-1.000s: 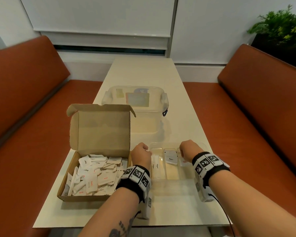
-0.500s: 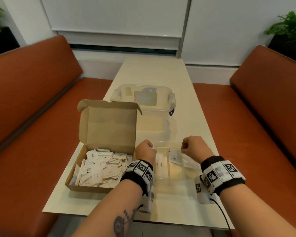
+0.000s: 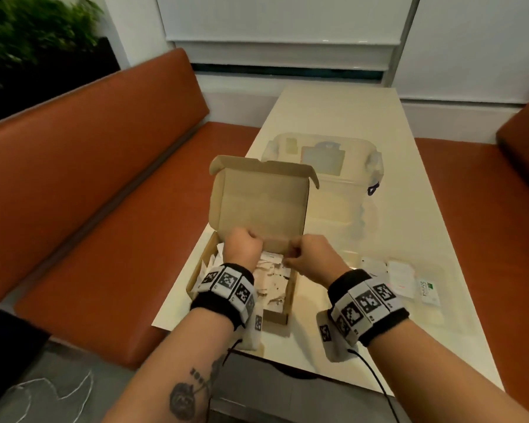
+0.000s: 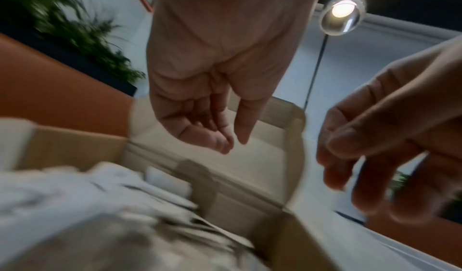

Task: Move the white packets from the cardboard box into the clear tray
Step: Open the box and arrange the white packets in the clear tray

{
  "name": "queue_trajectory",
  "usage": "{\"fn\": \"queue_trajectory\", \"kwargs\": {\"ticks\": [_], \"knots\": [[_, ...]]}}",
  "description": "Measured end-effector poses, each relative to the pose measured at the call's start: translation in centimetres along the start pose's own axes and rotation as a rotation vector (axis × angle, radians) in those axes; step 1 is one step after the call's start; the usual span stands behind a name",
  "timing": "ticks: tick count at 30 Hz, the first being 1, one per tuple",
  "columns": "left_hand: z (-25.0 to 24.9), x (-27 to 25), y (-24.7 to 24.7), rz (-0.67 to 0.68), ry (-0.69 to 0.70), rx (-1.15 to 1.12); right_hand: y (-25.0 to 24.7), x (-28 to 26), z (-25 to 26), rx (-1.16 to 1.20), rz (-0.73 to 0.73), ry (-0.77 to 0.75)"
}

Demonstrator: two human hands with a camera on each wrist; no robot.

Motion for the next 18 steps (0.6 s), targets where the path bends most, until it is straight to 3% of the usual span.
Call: {"fn": "queue_trajectory", "kwargs": {"ticks": [5,9,18], "knots": [[4.7,2.5,-4.5,-0.106,-0.105,0.052,4.8,3.4,3.6,-0.086,0.141,0.065],[6.8,3.6,-5.4,-0.171,-0.123,0.105,7.0,4.8,3.6,-0.211,0.267,0.219],[8.5,5.8,-5.0,-0.028,-0.187,0.265,8.6,5.5,2.6,-0.152,0.272,0.386]]}}
Point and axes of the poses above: each hand's wrist, its own x-axis towards the middle knuckle, its own y-axis out of the palm, z = x × y, the point moved 7 cm from there along x, towards the middle knuckle, and after that the axes turned 8 degrees about z, right-handed, at the moved point
